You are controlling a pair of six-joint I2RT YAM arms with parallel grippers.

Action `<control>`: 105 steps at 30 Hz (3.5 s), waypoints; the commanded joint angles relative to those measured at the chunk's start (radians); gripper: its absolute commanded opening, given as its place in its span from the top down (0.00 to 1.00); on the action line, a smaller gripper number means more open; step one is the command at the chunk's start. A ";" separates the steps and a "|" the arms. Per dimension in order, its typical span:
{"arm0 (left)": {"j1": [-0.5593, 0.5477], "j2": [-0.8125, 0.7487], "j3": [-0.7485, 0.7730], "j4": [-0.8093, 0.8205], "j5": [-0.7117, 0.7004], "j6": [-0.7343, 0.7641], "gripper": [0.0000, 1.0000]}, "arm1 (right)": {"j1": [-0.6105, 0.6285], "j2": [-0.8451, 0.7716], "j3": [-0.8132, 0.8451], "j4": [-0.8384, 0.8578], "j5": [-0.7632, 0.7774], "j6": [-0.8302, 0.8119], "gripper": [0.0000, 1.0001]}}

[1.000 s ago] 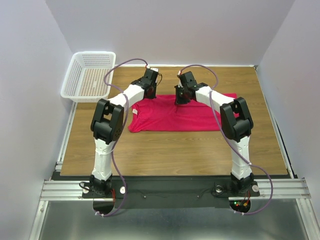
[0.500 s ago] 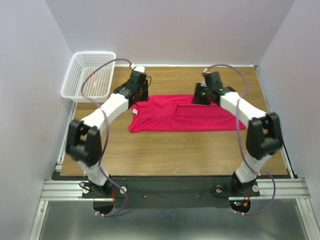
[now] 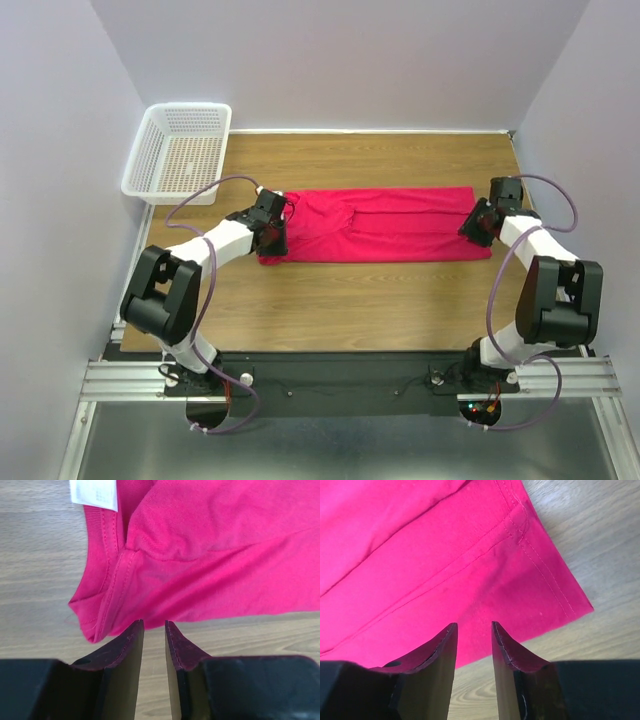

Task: Fold and stack the t-shirts
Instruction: Fold the tshirt

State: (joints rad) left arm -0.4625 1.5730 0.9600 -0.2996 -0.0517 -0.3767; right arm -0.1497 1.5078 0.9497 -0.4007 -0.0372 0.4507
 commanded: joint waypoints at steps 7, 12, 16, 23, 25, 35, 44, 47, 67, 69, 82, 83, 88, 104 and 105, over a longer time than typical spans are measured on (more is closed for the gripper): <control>0.073 0.127 0.023 0.025 0.023 0.016 0.66 | -0.007 0.120 -0.037 0.060 0.031 0.005 0.62; 0.139 0.127 0.013 0.013 0.026 0.035 0.67 | -0.016 0.115 -0.089 0.059 0.077 0.023 0.61; 0.145 0.085 0.011 0.001 0.079 0.029 0.66 | -0.037 0.074 -0.109 0.049 0.085 0.031 0.62; 0.125 -0.034 0.097 -0.030 0.116 -0.037 0.64 | -0.031 0.012 -0.025 0.023 -0.010 -0.007 0.62; 0.090 -0.022 0.141 -0.029 0.087 -0.044 0.64 | -0.016 0.018 -0.003 0.010 0.000 -0.013 0.61; 0.008 0.292 0.295 -0.025 0.017 -0.038 0.64 | 0.073 0.163 0.038 -0.076 0.060 -0.064 0.59; 0.030 0.459 0.494 -0.090 -0.043 0.009 0.65 | 0.148 0.129 -0.051 -0.203 0.001 -0.047 0.59; 0.047 0.541 0.566 -0.111 -0.051 0.027 0.65 | 0.240 0.132 -0.119 -0.240 -0.052 -0.029 0.56; 0.140 0.956 1.319 -0.110 -0.094 0.219 0.50 | 1.135 0.413 0.372 -0.250 -0.293 0.230 0.38; 0.145 0.955 1.333 -0.058 -0.073 0.222 0.46 | 1.131 0.417 0.452 -0.259 -0.236 0.204 0.38; 0.156 0.362 0.895 -0.016 -0.063 0.185 0.18 | 0.879 0.160 0.380 -0.297 -0.010 0.079 0.40; 0.156 0.278 0.846 -0.003 -0.066 0.145 0.18 | 0.845 0.154 0.376 -0.297 -0.004 0.042 0.42; 0.118 0.127 0.587 0.011 -0.042 0.091 0.34 | 0.797 0.173 0.351 -0.297 0.066 -0.029 0.63; 0.012 0.292 0.473 0.066 -0.066 0.070 0.39 | 0.794 0.241 0.247 -0.239 0.016 -0.047 0.73; 0.013 0.307 0.489 0.071 -0.069 0.073 0.39 | 0.792 0.244 0.244 -0.236 0.007 -0.044 0.73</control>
State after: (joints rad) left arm -0.4564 1.8809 1.3895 -0.2798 -0.0933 -0.3088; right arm 0.6361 1.7561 1.2003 -0.6743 0.0036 0.4103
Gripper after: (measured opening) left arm 0.618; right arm 0.267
